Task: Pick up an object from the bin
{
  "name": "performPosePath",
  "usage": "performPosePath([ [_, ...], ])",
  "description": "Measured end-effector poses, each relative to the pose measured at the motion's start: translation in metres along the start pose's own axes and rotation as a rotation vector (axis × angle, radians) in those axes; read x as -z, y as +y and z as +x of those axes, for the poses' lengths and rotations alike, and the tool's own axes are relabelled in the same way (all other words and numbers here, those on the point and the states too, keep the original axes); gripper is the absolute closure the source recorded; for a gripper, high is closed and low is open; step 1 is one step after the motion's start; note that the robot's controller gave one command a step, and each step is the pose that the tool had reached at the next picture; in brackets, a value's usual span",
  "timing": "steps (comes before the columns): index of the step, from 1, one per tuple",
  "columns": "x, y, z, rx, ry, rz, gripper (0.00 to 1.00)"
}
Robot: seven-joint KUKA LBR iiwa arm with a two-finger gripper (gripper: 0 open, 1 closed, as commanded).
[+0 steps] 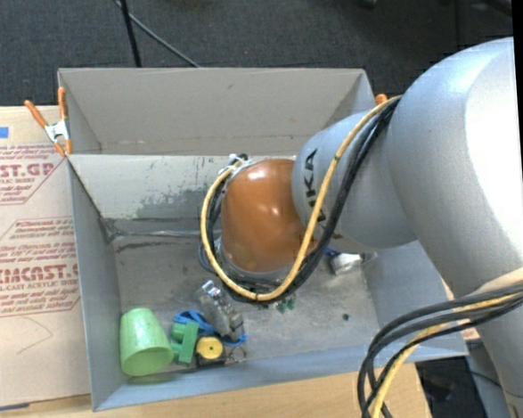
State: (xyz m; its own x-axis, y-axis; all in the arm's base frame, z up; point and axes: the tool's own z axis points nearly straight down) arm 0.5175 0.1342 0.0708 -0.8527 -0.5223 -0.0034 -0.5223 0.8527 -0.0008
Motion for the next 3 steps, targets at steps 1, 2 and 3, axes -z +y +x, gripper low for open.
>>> performPosePath([
  [1,-0.001,0.001,0.000,0.001,0.002,-0.002,0.00],
  [2,-0.001,-0.007,0.000,0.143,0.001,-0.001,0.00],
  [3,0.002,0.073,-0.004,0.178,-0.007,0.006,0.00],
])
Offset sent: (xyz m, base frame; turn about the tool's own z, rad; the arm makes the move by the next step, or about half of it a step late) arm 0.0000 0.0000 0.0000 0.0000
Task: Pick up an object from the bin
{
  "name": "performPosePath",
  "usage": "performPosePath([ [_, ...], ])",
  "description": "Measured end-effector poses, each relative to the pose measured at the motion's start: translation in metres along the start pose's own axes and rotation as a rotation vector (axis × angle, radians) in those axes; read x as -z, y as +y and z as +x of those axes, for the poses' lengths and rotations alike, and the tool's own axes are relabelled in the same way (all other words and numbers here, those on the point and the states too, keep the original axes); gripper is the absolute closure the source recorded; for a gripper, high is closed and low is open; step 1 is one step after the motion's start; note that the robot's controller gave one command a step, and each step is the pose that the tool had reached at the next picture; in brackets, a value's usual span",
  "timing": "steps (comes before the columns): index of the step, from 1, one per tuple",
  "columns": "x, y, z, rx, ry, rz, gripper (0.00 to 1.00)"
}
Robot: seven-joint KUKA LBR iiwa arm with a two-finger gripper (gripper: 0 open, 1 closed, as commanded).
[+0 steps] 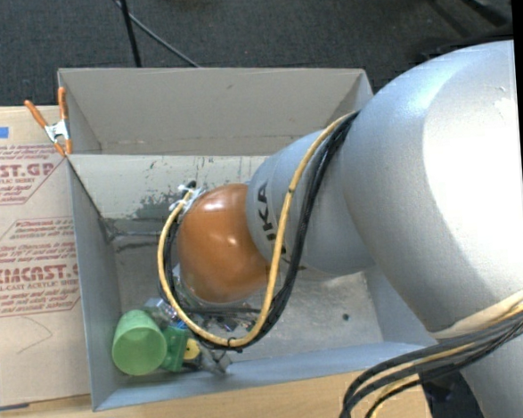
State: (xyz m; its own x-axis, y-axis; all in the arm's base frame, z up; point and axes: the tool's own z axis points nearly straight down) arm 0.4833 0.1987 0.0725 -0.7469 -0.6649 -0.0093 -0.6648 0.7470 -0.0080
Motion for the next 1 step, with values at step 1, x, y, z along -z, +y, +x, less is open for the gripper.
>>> performPosePath([
  [1,0.0010,-0.0021,0.0005,-0.007,0.000,-0.003,1.00],
])
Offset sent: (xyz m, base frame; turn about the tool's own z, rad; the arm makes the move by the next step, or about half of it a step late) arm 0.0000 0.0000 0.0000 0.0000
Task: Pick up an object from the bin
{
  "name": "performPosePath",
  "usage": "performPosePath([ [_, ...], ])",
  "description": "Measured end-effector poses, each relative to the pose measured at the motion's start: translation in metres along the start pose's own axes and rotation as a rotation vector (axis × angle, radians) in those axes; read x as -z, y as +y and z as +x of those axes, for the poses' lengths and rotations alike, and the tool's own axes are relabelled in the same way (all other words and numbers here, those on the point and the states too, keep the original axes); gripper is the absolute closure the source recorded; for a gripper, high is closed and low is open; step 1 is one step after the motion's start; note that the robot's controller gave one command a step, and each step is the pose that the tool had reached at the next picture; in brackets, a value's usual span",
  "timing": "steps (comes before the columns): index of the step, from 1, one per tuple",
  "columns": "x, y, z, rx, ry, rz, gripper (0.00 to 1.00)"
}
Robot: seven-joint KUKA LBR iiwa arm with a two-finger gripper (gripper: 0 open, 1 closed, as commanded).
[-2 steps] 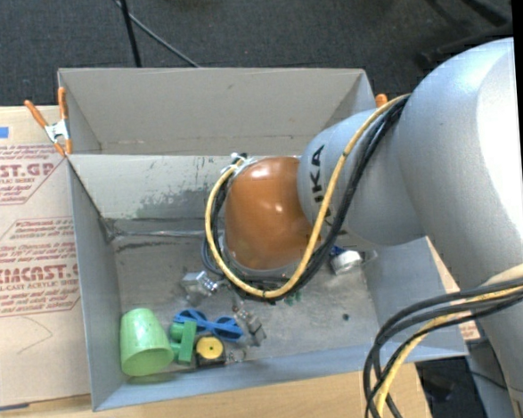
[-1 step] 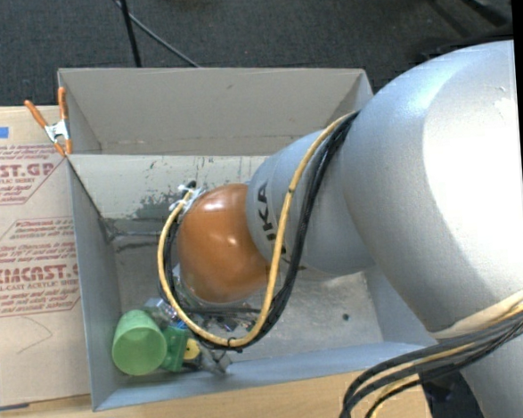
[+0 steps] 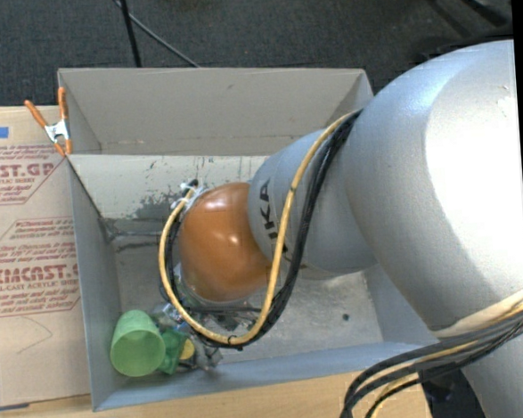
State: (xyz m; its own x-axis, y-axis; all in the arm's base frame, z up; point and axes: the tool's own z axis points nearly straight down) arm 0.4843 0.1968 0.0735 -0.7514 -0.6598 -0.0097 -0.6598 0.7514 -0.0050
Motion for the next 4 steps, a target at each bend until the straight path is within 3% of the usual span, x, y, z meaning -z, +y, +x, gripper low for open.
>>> performPosePath([
  [1,0.000,-0.095,-0.016,-0.030,-0.002,-0.002,1.00],
  [2,0.000,-0.167,0.007,0.176,-0.003,0.001,1.00],
  [3,-0.003,-0.165,0.008,0.178,0.003,-0.004,0.00],
  [4,-0.005,-0.108,-0.017,0.234,0.006,-0.010,0.00],
])
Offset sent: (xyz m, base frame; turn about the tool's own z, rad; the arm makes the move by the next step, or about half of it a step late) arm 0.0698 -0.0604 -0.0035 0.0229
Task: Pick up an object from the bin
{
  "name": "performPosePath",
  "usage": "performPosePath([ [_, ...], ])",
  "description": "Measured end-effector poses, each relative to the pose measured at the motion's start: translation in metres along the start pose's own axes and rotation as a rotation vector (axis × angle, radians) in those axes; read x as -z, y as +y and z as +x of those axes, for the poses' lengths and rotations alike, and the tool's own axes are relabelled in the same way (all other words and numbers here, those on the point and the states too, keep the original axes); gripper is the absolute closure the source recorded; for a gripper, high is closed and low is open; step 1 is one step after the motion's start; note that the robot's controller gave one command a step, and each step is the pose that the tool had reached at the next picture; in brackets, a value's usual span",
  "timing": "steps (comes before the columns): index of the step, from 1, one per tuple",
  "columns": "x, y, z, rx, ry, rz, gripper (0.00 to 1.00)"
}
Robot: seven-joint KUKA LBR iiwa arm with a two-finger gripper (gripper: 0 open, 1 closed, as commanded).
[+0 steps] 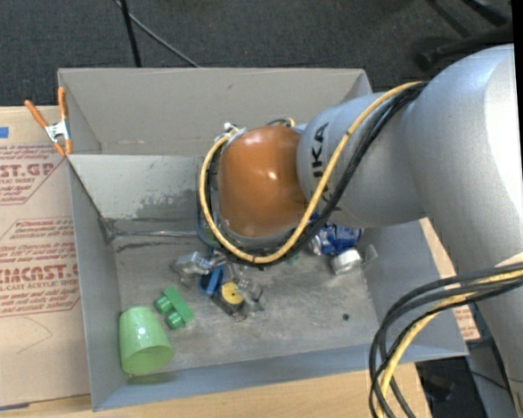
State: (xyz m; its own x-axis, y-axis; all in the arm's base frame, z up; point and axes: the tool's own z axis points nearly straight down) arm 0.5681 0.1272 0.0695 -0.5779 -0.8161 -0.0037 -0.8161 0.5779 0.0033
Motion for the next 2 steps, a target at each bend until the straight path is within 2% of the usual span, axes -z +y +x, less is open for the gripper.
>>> performPosePath([
  [1,0.001,-0.003,0.002,-0.005,0.001,0.003,1.00],
  [2,0.232,0.016,0.039,-0.005,-0.004,0.010,1.00],
])
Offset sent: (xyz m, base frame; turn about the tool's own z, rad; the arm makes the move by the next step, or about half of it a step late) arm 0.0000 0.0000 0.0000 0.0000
